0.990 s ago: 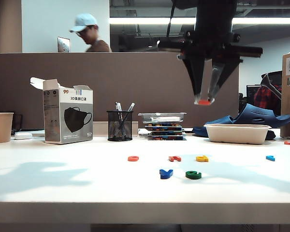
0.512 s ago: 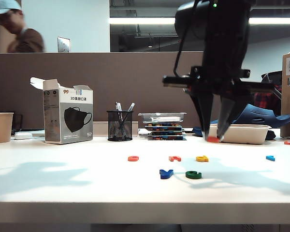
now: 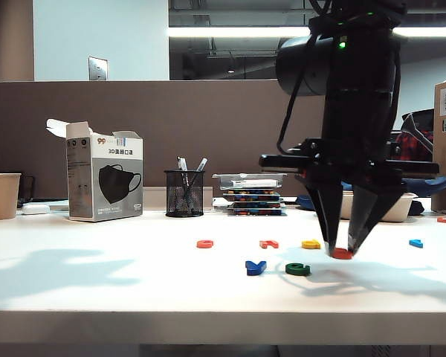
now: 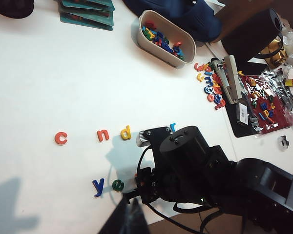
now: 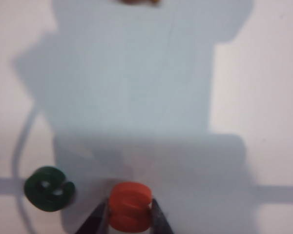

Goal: Select the appropriate letters from the row of letter magnets placed on the table to arrange into the word "yes".

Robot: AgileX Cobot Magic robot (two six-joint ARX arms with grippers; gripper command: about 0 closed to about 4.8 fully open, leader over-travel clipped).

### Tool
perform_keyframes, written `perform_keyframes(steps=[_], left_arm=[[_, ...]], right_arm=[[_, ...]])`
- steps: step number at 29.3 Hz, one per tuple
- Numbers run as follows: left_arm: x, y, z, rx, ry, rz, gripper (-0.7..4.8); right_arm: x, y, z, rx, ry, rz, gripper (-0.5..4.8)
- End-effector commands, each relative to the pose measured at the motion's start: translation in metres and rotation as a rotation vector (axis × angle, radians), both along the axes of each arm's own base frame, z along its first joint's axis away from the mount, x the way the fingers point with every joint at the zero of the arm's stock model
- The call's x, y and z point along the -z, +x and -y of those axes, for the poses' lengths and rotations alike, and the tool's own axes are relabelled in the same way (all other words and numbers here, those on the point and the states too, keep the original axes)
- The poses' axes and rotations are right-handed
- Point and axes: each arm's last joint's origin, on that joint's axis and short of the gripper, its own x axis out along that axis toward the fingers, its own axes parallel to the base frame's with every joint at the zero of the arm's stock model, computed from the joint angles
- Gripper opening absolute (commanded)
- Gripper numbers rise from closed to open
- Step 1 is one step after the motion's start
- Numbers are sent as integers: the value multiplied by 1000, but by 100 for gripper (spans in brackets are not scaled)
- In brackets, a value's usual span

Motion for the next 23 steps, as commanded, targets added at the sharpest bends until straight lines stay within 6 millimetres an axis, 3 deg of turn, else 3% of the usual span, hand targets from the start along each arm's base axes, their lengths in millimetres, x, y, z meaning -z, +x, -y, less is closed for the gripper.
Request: perform_keyframes(steps=[1, 23], left_arm=[[-3, -1, -1, 2, -6, 21, -5], [-3, -1, -1, 2, -6, 21, -5]], right_arm=[[1, 0, 0, 5, 7, 11, 103], [10, -3, 2, 5, -1, 6, 103]])
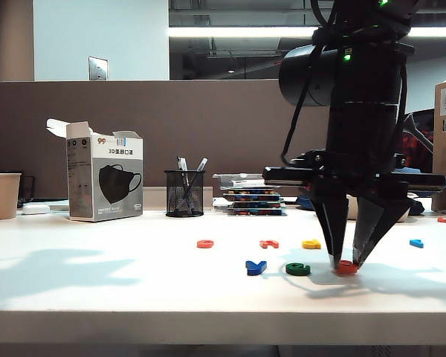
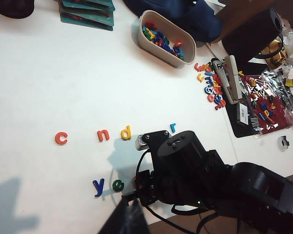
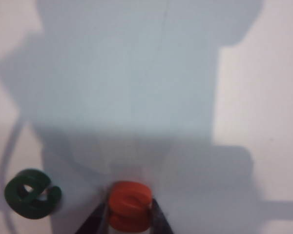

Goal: Select the appropriate letters from the row of letter magnets placed on the table to arrange into the word "yes".

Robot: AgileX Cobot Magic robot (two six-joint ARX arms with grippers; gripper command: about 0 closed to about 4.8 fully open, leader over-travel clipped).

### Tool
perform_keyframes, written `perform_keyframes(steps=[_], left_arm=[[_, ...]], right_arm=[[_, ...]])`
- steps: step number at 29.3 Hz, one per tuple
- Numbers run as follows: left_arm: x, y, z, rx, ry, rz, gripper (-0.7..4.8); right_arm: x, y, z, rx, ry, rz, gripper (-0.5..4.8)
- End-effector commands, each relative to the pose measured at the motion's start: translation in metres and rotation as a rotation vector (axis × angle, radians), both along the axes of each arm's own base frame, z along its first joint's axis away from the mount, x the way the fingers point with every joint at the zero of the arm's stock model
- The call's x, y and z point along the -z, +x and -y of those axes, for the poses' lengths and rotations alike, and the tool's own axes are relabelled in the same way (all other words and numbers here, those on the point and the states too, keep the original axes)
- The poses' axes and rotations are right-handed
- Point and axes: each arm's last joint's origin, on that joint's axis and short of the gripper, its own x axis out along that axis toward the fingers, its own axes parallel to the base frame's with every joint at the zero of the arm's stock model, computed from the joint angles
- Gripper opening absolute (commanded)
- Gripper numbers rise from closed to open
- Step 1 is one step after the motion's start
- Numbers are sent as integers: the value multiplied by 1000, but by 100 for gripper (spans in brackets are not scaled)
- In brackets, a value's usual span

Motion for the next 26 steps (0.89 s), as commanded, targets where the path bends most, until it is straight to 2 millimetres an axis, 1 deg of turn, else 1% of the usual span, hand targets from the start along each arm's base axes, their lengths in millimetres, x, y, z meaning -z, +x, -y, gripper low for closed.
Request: perform_keyframes(steps=[1, 12, 19, 24, 25, 26], left_arm=[[-3, -1, -1, 2, -6, 21, -5], [-3, -1, -1, 2, -6, 21, -5], [-3, -1, -1, 2, -6, 21, -5], [-3, -1, -1, 2, -6, 21, -5], [-3, -1, -1, 2, -6, 21, -5], [-3, -1, -1, 2, -6, 21, -5]], right_arm=[[-1, 1, 0, 5, 1, 8, 103], [1, 0, 0, 5, -1, 5, 103], [8, -5, 3, 5, -16, -20, 108], [9, -5, 3, 0, -17, -18, 109], [9, -5, 3, -1, -17, -18, 111], [9, -5, 3, -2, -17, -18, 130]])
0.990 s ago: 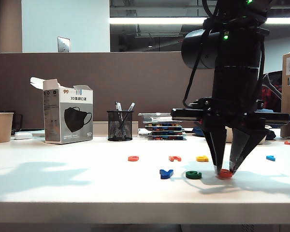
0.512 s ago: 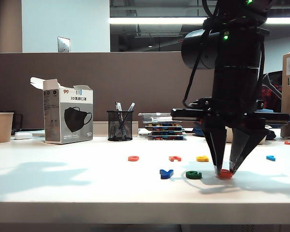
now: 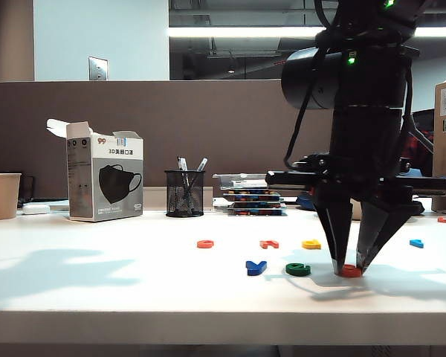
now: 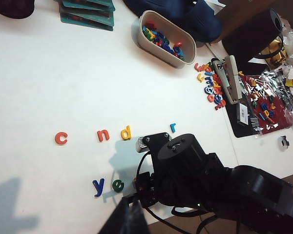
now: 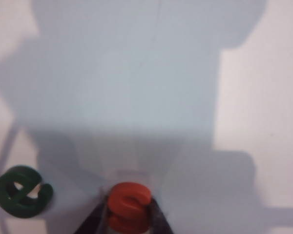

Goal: Select the appropriate letters from the row of letter magnets placed on the table to arrange into the word "yes".

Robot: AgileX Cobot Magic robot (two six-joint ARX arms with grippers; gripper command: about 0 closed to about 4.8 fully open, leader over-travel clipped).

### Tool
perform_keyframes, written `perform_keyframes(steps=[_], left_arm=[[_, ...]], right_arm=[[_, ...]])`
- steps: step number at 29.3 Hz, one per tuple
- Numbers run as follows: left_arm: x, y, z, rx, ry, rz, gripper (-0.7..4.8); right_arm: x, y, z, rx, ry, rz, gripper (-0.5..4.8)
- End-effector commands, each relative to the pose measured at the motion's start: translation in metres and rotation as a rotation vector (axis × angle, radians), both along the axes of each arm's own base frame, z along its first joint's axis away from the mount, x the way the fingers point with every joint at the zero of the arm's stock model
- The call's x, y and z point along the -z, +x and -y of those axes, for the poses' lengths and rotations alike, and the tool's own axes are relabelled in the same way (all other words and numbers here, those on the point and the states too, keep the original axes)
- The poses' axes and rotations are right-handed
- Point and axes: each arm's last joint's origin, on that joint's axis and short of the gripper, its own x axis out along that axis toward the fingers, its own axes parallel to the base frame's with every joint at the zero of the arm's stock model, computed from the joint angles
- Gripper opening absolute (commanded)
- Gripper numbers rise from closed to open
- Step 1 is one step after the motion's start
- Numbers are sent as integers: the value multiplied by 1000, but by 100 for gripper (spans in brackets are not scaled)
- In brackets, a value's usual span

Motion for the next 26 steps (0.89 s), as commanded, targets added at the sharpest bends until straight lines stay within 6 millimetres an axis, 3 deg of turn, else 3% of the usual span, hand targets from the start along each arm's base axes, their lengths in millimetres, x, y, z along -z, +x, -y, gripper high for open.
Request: perform_keyframes(steps=[1, 3, 16, 19, 26], left_arm=[[-3, -1, -1, 2, -6, 21, -5], [-3, -1, -1, 2, -6, 21, -5], [-3, -1, -1, 2, -6, 21, -5], [-3, -1, -1, 2, -6, 21, -5], [-3, -1, -1, 2, -6, 21, -5]], right_arm=[[3, -1, 1, -1, -13, -16, 154], [3, -1, 1, -2, -14, -16, 177], [3, -1, 1, -3, -13, -15, 182], [3, -1, 1, -19, -15, -12, 217], [1, -1, 1, -24, -17, -14, 220]])
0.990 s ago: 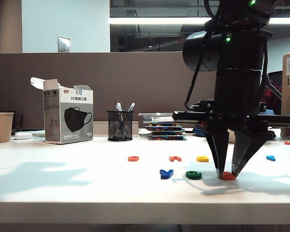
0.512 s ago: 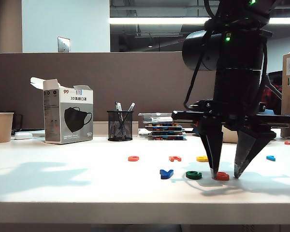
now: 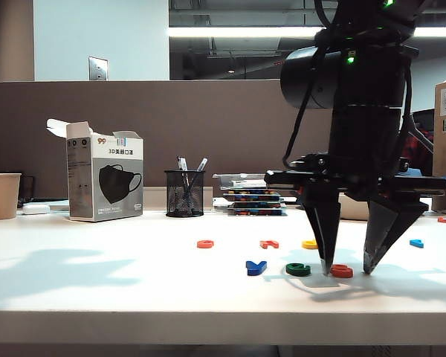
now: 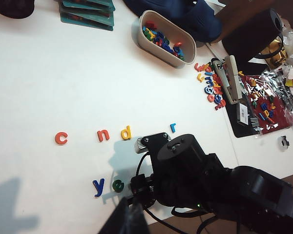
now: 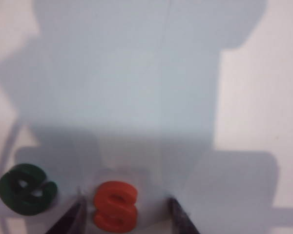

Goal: Select the appropriate letters from the row of letter magnets placed on the table to arrange into the word "yes".

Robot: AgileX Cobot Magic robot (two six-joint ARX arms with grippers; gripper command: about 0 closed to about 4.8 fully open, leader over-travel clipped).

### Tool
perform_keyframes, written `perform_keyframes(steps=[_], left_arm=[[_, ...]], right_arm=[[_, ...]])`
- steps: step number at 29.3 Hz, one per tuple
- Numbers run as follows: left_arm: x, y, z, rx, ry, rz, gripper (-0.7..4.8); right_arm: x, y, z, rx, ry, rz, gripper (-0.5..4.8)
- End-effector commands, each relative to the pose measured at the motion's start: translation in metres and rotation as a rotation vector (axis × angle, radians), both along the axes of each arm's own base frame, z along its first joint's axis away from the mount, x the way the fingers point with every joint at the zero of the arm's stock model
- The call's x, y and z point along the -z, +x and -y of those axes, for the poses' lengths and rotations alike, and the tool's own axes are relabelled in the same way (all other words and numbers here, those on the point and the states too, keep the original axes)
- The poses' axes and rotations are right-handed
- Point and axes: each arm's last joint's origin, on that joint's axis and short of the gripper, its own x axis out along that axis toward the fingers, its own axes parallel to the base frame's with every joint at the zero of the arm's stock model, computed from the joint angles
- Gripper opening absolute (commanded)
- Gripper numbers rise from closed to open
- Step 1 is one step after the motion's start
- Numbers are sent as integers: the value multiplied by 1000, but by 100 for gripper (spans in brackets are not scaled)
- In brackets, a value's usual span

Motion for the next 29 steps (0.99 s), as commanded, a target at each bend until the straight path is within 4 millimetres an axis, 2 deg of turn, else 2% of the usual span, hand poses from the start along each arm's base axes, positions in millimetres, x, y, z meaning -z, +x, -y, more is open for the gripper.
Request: perform_keyframes(steps=[1, 12, 20, 29], left_arm=[[-3, -1, -1, 2, -6, 21, -5], [-3, -1, -1, 2, -6, 21, -5], [-3, -1, -1, 2, -6, 21, -5], [-3, -1, -1, 2, -6, 21, -5]], right_arm=[[0, -1, 1, -5, -16, -17, 220], [-17, 5, -2, -21, 3, 27, 220], [-29, 1, 0, -37, 31, 53, 220], [-33, 0, -7, -130, 219, -8, 207]])
